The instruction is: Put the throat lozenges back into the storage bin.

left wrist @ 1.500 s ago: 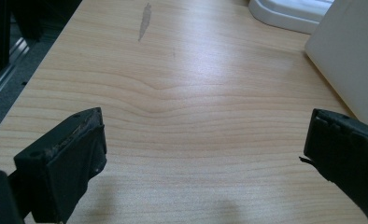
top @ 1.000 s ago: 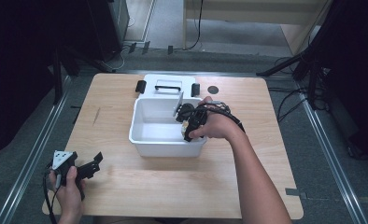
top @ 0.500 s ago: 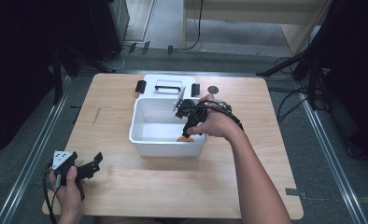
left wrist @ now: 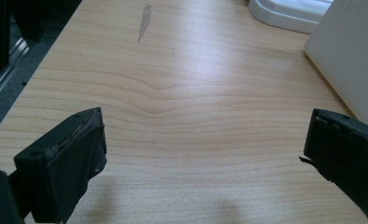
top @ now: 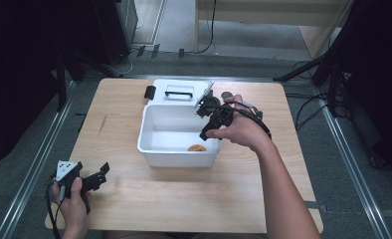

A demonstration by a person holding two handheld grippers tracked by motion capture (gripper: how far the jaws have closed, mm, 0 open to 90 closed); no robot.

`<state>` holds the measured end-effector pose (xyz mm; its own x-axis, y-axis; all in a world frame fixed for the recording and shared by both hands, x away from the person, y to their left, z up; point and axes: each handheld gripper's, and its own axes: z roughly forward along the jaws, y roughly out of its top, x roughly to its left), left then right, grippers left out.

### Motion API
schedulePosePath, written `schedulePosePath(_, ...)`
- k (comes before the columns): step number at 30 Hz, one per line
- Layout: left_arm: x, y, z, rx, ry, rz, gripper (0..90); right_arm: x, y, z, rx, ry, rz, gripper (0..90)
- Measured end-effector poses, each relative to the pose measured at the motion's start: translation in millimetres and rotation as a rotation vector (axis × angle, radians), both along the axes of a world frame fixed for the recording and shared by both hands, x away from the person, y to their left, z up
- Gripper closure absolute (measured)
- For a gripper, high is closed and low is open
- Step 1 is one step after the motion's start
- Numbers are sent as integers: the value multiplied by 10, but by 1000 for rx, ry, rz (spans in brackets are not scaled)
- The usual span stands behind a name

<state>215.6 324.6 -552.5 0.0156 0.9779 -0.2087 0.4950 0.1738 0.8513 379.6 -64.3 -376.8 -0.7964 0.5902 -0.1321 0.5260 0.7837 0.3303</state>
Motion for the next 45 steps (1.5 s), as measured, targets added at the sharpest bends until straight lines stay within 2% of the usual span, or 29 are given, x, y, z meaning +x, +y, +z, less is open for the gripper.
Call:
schedulePosePath(7,0,-2,1,3,1,1,0,-52,-243,125,13,-10,-59,207)
schedulePosePath(13,-1,-2,1,5,1,1,0,-92,-468,134,20,0,-103,186)
schedulePosePath(21,-2,-2,2,6,3,0,0,-115,-790,20,20,26,-180,142)
schedulePosePath(28,-3,-2,1,7,2,0,0,-148,-1082,-101,31,9,-279,122)
schedulePosePath(34,-3,-3,2,11,1,-2,0,-199,-1321,-212,47,23,-336,1)
schedulePosePath(40,-5,-9,3,13,2,-6,0,-293,-1561,-333,81,1,-394,0)
schedulePosePath(45,-5,-9,2,12,2,-5,0,-353,-1723,-443,81,-14,-444,0)
